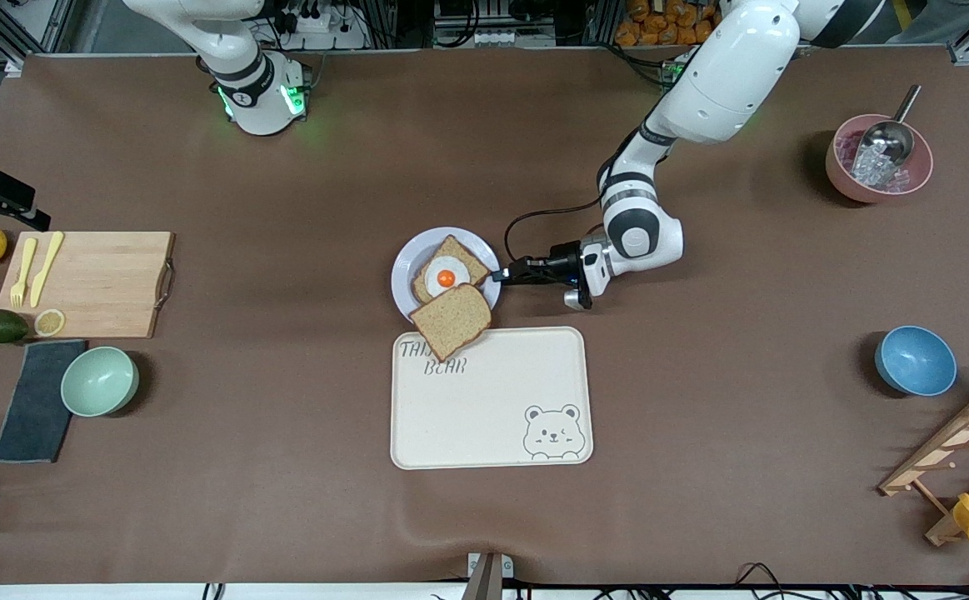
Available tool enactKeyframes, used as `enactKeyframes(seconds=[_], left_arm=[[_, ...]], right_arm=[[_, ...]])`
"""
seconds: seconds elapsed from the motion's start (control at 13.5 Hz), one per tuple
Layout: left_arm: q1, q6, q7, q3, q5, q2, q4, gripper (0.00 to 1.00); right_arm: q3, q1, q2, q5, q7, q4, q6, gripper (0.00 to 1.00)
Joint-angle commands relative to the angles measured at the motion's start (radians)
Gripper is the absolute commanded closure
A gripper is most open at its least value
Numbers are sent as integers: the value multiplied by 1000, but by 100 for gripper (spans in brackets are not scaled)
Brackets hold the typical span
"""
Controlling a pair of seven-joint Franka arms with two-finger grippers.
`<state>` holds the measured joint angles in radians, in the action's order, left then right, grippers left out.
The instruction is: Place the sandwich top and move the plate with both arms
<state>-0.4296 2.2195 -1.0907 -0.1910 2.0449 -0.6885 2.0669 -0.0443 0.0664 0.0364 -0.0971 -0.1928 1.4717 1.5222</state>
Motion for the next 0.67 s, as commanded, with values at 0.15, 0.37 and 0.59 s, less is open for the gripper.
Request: enactKeyframes(seconds=[0.15, 0.37, 0.59], left_arm=[[3, 9, -69, -13, 28, -17, -11, 100], [11, 6, -118, -13, 27, -11, -10, 100], [12, -1, -136, -13, 27, -3, -13, 100]], right_arm=[[38, 23, -3, 103, 16, -10, 30, 0], [47, 24, -4, 106, 1, -10, 29, 0], [49, 23, -4, 102, 3, -10, 30, 0]])
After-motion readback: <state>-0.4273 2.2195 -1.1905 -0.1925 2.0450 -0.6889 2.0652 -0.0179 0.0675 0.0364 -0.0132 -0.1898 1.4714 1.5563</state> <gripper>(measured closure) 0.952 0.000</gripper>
